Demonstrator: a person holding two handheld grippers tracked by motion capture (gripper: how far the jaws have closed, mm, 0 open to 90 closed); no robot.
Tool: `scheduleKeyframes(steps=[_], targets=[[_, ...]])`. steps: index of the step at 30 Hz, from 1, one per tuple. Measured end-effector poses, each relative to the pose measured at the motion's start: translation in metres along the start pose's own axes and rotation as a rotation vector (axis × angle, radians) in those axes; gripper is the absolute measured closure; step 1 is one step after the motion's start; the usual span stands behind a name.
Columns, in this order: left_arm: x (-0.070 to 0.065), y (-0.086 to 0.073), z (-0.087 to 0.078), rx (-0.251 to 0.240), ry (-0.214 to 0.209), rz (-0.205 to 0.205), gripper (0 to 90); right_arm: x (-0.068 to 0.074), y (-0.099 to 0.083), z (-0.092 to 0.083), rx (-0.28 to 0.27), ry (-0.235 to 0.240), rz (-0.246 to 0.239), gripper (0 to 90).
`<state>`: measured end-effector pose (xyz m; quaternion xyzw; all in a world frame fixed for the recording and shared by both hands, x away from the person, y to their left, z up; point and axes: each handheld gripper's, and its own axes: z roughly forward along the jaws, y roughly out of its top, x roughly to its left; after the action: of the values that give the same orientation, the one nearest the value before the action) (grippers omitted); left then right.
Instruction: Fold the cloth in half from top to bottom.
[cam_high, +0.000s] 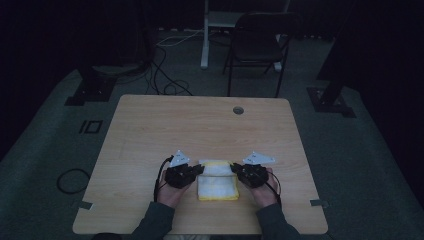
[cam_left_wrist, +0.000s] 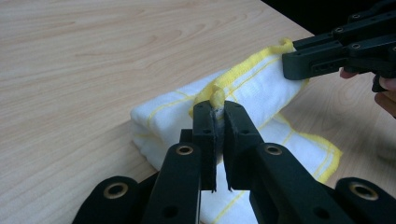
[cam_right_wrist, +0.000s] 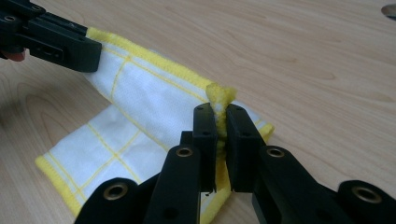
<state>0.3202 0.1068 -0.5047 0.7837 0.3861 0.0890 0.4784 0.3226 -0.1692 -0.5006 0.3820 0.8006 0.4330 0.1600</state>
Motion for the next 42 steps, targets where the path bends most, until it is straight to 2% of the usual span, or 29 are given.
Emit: scheduleKeyframes(steps=[18,23,27,31,34,42], targets=[[0.0,-0.02,0.005,0.043,-0.007,-0.03,83.2,0.006,-0.016,0.004,0.037,0.007,0.017,83.9],[0.007,-0.012,-0.005,-0.009,-0.005,-0.048,77.2,0.006,-0.018,0.003,0.042,0.011,0.024,83.9],[0.015,-0.001,-0.008,-0.02,0.015,-0.044,76.4,0.007,-0.02,0.004,0.05,0.012,0.02,83.8],[0.022,0.009,-0.001,0.006,0.032,-0.02,76.4,0.009,-0.022,0.006,0.056,0.013,0.017,83.7],[0.019,0.01,0.007,0.028,0.027,0.003,76.4,0.01,-0.023,0.005,0.056,0.015,0.016,83.6],[0.007,-0.002,0.022,0.09,0.003,0.052,75.7,0.01,-0.024,0.003,0.051,0.019,0.021,82.5]])
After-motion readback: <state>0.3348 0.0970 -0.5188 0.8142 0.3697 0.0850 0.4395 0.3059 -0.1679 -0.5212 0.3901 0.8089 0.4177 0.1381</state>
